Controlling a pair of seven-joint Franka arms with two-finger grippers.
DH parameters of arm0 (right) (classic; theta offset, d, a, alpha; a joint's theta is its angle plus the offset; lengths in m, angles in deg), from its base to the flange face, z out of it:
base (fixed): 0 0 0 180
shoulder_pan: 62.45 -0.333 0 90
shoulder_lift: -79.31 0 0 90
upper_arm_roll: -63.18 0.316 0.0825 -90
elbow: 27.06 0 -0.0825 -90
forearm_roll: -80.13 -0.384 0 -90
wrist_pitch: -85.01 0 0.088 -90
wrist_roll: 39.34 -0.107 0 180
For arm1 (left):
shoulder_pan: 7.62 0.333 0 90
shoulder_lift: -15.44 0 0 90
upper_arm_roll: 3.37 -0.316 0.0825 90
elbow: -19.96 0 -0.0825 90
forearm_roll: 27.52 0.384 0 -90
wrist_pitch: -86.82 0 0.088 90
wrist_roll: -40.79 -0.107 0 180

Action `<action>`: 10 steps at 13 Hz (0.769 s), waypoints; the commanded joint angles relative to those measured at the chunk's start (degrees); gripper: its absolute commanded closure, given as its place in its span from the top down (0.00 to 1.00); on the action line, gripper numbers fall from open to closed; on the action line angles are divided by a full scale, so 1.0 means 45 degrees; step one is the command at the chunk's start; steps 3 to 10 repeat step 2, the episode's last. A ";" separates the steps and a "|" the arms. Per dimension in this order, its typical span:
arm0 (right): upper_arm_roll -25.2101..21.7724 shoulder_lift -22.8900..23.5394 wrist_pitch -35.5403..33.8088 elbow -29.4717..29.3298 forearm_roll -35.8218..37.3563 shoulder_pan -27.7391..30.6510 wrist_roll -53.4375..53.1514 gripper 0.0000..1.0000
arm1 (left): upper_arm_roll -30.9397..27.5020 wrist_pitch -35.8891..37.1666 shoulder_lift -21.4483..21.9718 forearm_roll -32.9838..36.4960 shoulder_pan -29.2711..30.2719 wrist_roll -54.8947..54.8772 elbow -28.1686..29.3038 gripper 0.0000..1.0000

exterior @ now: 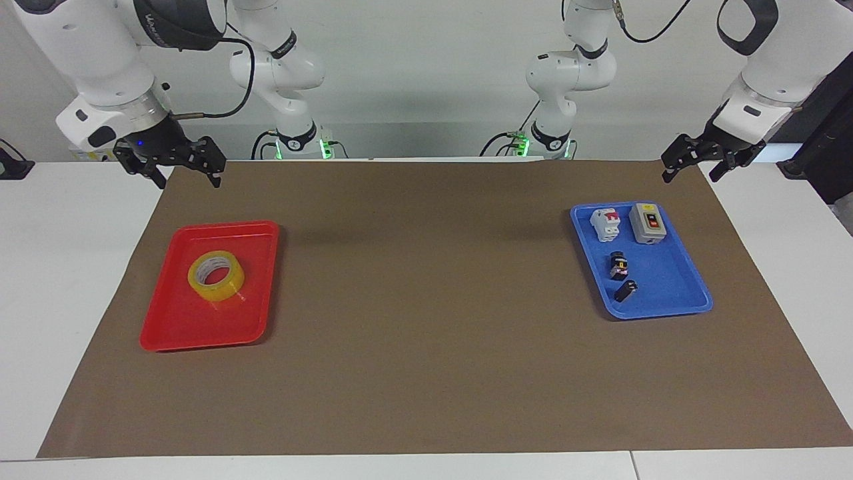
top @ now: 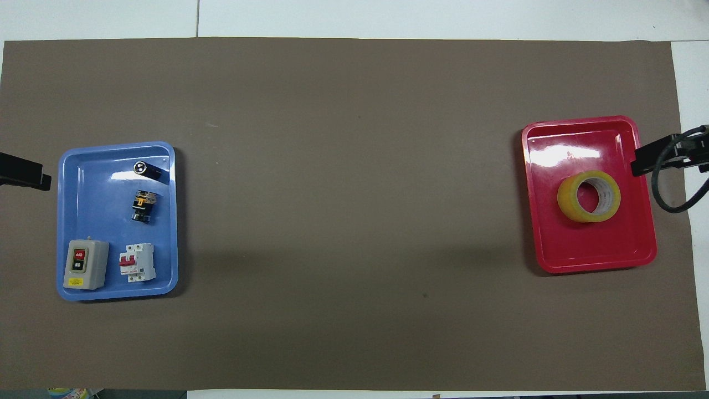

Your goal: Place and move tape with both arms

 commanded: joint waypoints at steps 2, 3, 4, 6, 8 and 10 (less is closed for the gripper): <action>0.0060 -0.0073 -0.0143 0.0089 -0.0087 0.0095 -0.0114 1.00 | -0.0066 -0.0063 0.0194 -0.0272 -0.0007 -0.0128 0.0171 1.00; 0.0060 -0.0073 -0.0143 0.0089 -0.0087 0.0095 -0.0114 1.00 | -0.0066 -0.0063 0.0194 -0.0272 -0.0007 -0.0128 0.0171 1.00; 0.0060 -0.0073 -0.0143 0.0089 -0.0087 0.0095 -0.0114 1.00 | -0.0066 -0.0063 0.0194 -0.0272 -0.0007 -0.0128 0.0171 1.00; 0.0060 -0.0073 -0.0143 0.0089 -0.0087 0.0095 -0.0114 1.00 | -0.0066 -0.0063 0.0194 -0.0272 -0.0007 -0.0128 0.0171 1.00; 0.0060 -0.0073 -0.0143 0.0089 -0.0087 0.0095 -0.0114 1.00 | -0.0066 -0.0063 0.0194 -0.0272 -0.0007 -0.0128 0.0171 1.00; 0.0060 -0.0073 -0.0143 0.0089 -0.0087 0.0095 -0.0114 1.00 | -0.0066 -0.0063 0.0194 -0.0272 -0.0007 -0.0128 0.0171 1.00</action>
